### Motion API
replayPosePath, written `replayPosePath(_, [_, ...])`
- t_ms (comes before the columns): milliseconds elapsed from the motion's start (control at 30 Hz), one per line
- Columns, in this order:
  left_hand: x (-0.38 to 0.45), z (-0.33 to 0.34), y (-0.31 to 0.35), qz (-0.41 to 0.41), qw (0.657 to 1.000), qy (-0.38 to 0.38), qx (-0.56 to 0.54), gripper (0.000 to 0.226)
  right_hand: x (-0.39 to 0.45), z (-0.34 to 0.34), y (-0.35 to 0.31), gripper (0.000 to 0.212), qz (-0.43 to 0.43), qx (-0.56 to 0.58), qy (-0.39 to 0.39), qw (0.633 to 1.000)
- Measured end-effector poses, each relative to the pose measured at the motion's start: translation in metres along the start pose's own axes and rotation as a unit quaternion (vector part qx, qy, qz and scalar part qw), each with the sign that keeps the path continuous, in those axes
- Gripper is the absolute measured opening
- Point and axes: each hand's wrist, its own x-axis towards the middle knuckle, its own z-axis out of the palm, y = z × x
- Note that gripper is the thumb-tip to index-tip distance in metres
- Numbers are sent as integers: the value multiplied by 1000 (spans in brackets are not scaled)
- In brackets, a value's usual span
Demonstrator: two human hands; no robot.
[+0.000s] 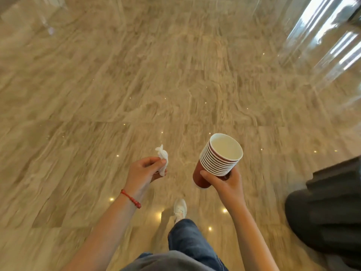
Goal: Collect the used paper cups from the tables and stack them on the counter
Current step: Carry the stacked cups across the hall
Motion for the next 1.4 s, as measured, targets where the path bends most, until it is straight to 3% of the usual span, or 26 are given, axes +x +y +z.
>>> replayPosePath(233, [142, 61, 86, 6, 1000, 9, -6, 9, 180, -7, -56, 60, 1, -9, -13, 1000])
replayPosePath(500, [320, 111, 150, -11, 1000, 11, -5, 5, 364, 23, -69, 49, 10, -15, -20, 1000])
replayPosePath(667, [455, 140, 215, -2, 1000, 6, -7, 6, 508, 48, -94, 63, 17, -6, 3, 1000])
replayPosePath(867, [592, 183, 297, 7, 1000, -14, 14, 10, 658, 64, -127, 64, 31, -18, 25, 999])
replayPosePath(1167, [786, 280, 357, -16, 1000, -14, 14, 4, 882, 53, -135, 62, 24, -9, 38, 999])
replayPosePath(1400, [929, 371, 426, -6, 1000, -5, 20, 7, 1072, 24, -173, 65, 11, -10, -1, 1000])
